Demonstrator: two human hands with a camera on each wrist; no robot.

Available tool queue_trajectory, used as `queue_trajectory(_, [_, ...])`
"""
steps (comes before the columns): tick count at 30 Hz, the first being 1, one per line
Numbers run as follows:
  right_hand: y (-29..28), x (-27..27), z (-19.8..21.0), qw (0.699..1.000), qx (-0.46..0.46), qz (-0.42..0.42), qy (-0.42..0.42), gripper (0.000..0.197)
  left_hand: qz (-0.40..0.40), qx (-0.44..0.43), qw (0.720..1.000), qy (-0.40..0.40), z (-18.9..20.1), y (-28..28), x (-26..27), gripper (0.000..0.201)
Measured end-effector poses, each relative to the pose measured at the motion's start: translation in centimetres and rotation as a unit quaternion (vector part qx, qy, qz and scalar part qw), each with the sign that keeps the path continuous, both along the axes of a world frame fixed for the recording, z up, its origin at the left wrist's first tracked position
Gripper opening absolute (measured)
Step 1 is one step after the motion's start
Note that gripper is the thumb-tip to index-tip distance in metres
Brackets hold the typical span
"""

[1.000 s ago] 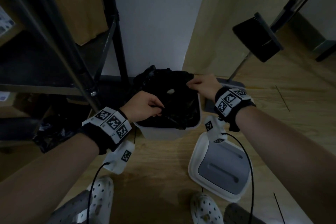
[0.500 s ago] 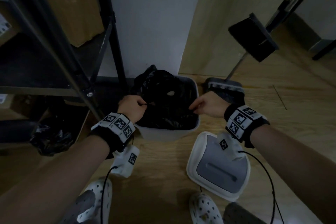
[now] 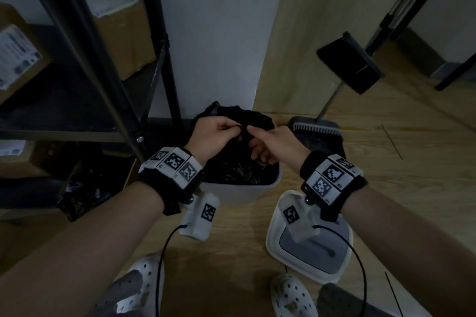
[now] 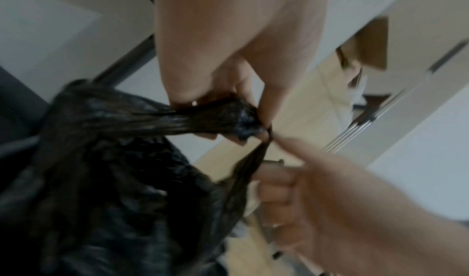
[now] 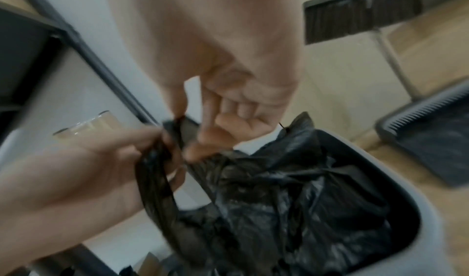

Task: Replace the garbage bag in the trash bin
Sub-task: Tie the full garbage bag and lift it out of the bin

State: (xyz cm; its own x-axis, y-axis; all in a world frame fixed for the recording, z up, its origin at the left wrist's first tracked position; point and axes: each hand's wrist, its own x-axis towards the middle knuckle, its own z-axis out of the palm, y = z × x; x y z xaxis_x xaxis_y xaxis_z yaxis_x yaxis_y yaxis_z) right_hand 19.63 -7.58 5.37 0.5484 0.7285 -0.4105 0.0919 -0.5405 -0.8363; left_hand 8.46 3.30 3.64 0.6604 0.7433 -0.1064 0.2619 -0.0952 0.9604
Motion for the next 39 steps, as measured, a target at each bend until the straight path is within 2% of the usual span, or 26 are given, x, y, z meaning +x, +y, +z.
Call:
queue_trajectory(2, [-0.3,-0.1,0.3,0.996,-0.025,-0.059,0.060,0.050,-0.040,-0.027,0.999,-0.014,0.8,-0.9,0.2,0.019])
queue_trajectory(5, [-1.0,0.4,0.6,0.976,0.015,-0.124,0.178,0.053,-0.080,-0.015,0.996,-0.022,1.5,-1.9,0.3,0.018])
queue_trajectory(8, [-1.7,0.6,1.3,0.956,0.020,-0.121,0.268,0.049,-0.089,0.012,0.996,-0.020,1.6,-2.0,0.2,0.015])
queue_trajectory(10, [-2.0,0.5,1.9,0.953,-0.017,-0.090,0.287,0.046,-0.103,0.039,0.994,-0.017,1.6,-2.0,0.2,0.013])
queue_trajectory(14, [-2.1,0.2,2.4,0.952,-0.076,-0.036,0.294,0.044,-0.118,0.084,0.989,-0.025,1.8,-2.1,0.0,0.010])
queue_trajectory(17, [-2.0,0.6,1.8,0.947,-0.015,-0.064,0.316,0.024,-0.130,0.069,0.989,-0.026,1.6,-2.0,-0.1,0.013])
queue_trajectory(19, [-1.9,1.0,1.3,0.945,0.009,-0.080,0.316,0.020,-0.130,0.064,0.989,-0.019,1.3,-1.6,-0.3,0.015])
queue_trajectory(21, [-2.0,1.5,1.0,0.957,-0.001,-0.055,0.284,0.020,-0.106,0.052,0.993,-0.014,0.8,-1.3,-0.6,0.014])
queue_trajectory(23, [-2.3,2.3,0.6,0.970,-0.028,-0.014,0.240,0.018,-0.049,0.045,0.998,-0.014,-0.2,-0.8,-0.7,0.010])
queue_trajectory(25, [-2.7,3.3,0.0,0.975,-0.062,0.027,0.211,0.015,0.034,0.070,0.996,0.033,-1.9,0.4,-0.4,0.018])
queue_trajectory(27, [-3.1,4.3,-0.9,0.976,-0.086,0.057,0.193,0.017,0.093,0.102,0.980,0.141,-3.6,2.1,-0.2,0.034])
queue_trajectory(29, [-3.5,5.2,-1.6,0.976,-0.104,0.072,0.176,0.019,0.123,0.069,0.964,0.225,-4.8,3.6,-0.1,0.044])
queue_trajectory(30, [-3.8,5.5,-1.9,0.976,-0.112,0.084,0.169,0.017,0.129,0.043,0.961,0.240,-5.1,4.1,-0.1,0.046])
queue_trajectory(35, [-5.0,6.8,-2.7,0.967,-0.150,0.117,0.167,0.012,0.144,-0.049,0.971,0.187,-5.8,4.3,0.3,0.052])
queue_trajectory(39, [-5.5,7.2,-3.6,0.967,-0.151,0.104,0.176,0.011,0.126,-0.059,0.978,0.155,-6.4,4.2,0.6,0.050])
